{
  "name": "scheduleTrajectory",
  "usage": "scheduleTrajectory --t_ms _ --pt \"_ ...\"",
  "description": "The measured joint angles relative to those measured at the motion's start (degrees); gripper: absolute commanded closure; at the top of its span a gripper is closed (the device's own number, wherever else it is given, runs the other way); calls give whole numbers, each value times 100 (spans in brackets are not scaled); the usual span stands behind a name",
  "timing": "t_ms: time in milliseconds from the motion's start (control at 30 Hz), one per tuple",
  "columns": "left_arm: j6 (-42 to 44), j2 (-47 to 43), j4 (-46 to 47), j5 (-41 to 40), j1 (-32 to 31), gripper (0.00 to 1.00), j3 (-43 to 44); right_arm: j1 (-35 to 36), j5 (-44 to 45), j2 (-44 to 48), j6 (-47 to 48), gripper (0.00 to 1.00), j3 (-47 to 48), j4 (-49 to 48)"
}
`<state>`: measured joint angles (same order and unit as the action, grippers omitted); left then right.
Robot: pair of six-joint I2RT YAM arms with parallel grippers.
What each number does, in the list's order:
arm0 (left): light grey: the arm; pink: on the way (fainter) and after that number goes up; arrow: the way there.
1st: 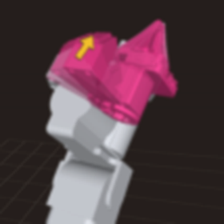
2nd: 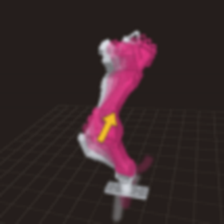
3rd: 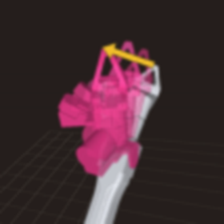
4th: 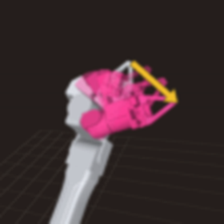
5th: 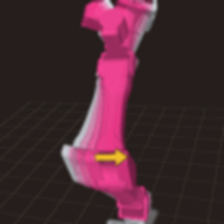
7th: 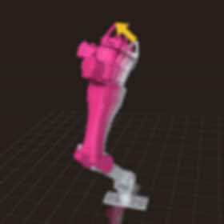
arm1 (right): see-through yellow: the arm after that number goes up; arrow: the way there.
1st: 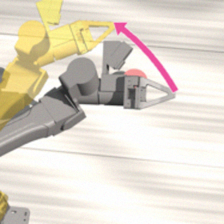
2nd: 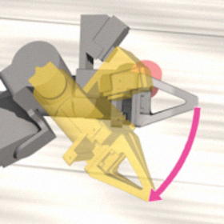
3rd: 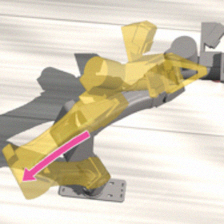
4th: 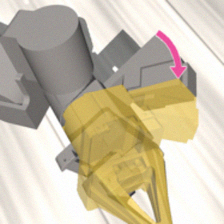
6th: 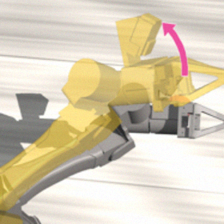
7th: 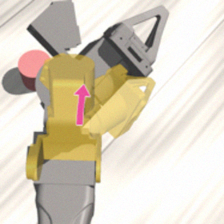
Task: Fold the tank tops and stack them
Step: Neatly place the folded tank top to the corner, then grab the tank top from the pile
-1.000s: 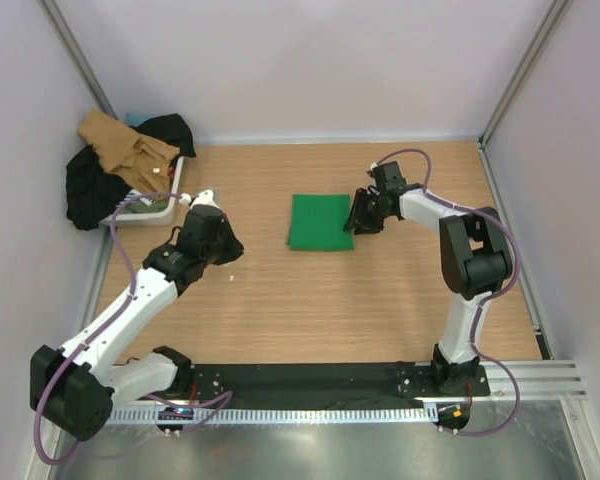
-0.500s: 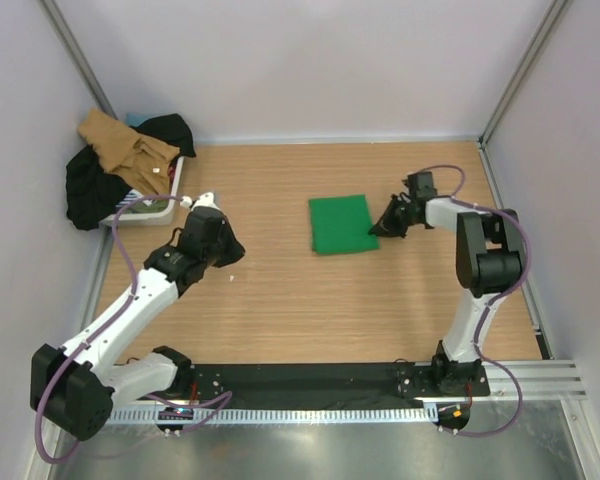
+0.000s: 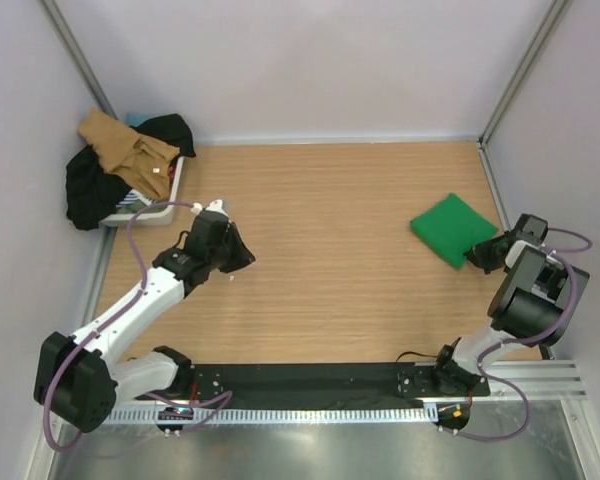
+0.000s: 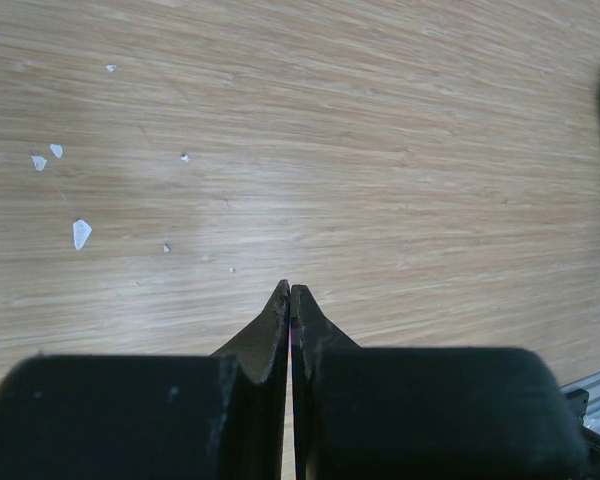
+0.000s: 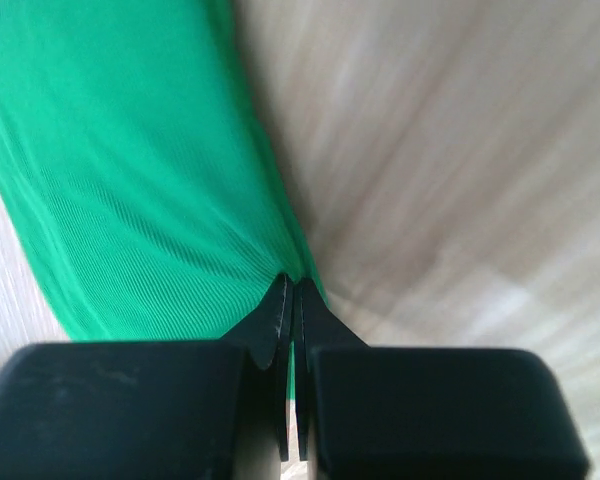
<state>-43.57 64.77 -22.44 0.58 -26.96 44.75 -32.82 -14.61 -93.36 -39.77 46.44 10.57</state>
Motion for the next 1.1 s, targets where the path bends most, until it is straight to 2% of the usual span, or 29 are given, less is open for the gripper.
scheduleTrajectory --t_ms 33,67,167,267,300,333,367,467,633,733,767,833,933,1000,1033,1100 --pt "-2 0 11 11 0 100 -20 -20 48 90 -66 97 -103 -13" --pt "-4 -2 28 15 0 100 -46 -24 90 184 -118 91 -212 -57" --pt "-15 -13 50 20 0 100 -138 -26 205 431 -273 64 -494 -157" --pt "-42 -22 57 33 0 100 -190 -63 398 699 -356 54 -658 -151" --pt "-57 -35 55 33 0 100 -205 -109 461 787 -374 47 -684 -138" --pt "-70 -52 52 33 0 100 -216 -166 553 896 -387 46 -706 -101" --pt "-79 -81 48 31 0 100 -221 -247 654 1029 -404 36 -719 -31" --pt "-116 -195 50 -66 0 100 -225 -483 1073 1563 -466 24 -721 243" --pt "-256 -188 33 -310 11 100 -216 -562 1513 2662 -468 21 -719 645" --pt "-308 -101 -94 -514 92 100 -57 -402 1279 3248 -350 19 -645 664" --pt "-339 -57 -138 -553 184 99 44 -295 1198 3344 -326 15 -616 662" --pt "-391 50 -162 -634 409 97 267 81 953 3517 -258 15 -560 634" --pt "-420 267 -170 -789 905 86 682 911 732 3613 -109 15 -474 629" --pt "-396 411 -197 -861 1226 61 942 1478 584 3580 13 15 -382 636" --pt "-378 487 -201 -890 1392 44 1064 1692 501 3558 63 14 -341 640" --pt "-378 645 -229 -922 1705 32 1296 2055 367 3491 157 13 -267 627"
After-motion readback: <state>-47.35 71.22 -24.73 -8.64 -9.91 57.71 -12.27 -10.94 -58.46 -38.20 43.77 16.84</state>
